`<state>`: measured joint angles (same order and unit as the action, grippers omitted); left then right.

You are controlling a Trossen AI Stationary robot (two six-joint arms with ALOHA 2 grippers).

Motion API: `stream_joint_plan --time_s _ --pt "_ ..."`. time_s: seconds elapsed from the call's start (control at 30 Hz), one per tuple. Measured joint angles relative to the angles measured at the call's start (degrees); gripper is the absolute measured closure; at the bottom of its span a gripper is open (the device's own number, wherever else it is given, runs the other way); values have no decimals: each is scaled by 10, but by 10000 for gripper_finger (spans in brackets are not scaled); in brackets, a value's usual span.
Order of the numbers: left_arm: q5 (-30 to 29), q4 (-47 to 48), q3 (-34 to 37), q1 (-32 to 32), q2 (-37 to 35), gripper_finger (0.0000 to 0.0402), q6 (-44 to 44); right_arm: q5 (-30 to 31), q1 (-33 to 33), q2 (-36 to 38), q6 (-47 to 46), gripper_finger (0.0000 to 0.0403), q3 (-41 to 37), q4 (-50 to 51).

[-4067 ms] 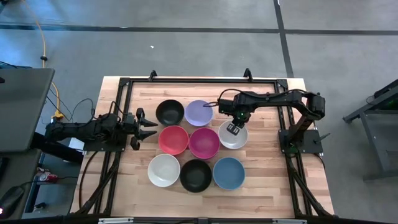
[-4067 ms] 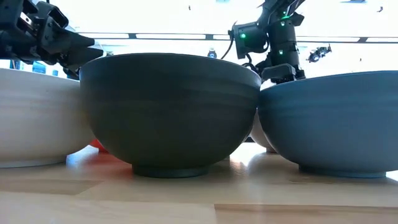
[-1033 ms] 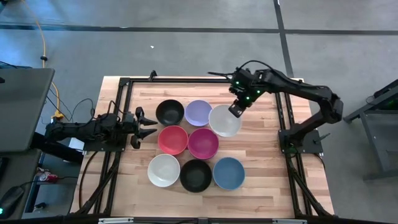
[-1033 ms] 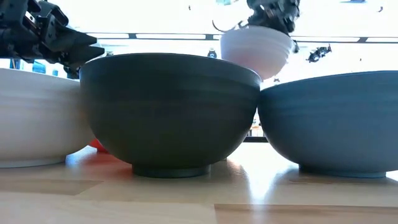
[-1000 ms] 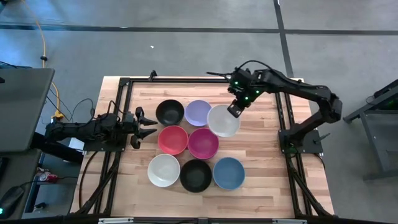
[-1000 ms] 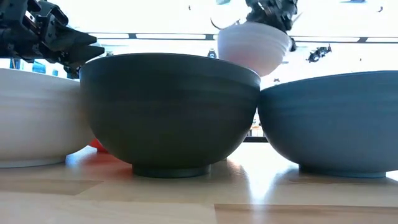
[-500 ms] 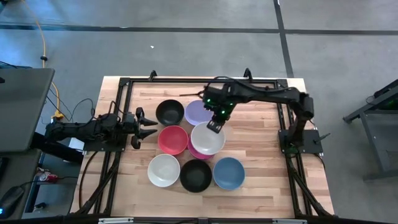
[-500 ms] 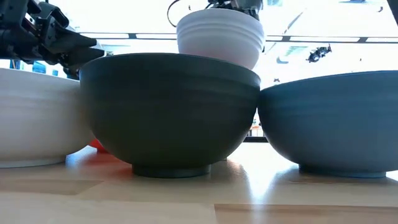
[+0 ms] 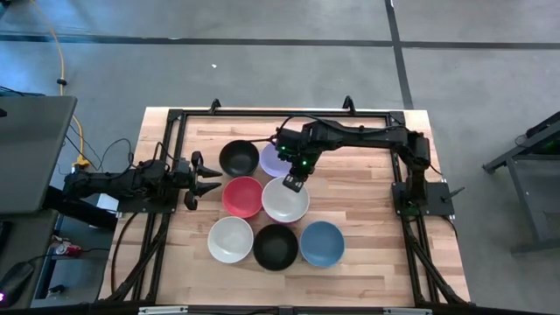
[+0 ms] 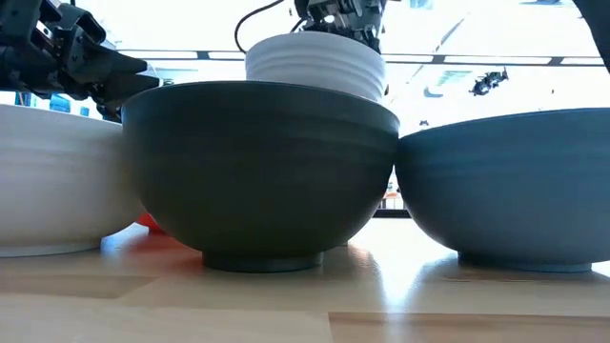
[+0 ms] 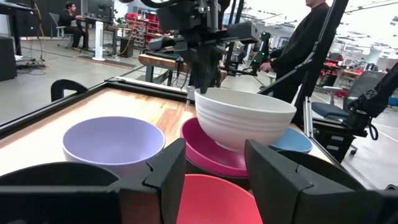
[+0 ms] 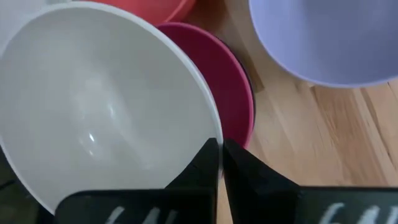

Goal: Nest bowls inside each other
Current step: Stack the right white bowl on top of the pink bowl

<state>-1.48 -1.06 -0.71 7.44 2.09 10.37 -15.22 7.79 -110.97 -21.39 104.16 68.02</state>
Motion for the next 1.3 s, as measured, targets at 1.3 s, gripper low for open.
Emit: stream_joint_plan --time_s 1.3 --pt "26 2 0 0 0 249 6 32 5 -51 22 403 -1 6"
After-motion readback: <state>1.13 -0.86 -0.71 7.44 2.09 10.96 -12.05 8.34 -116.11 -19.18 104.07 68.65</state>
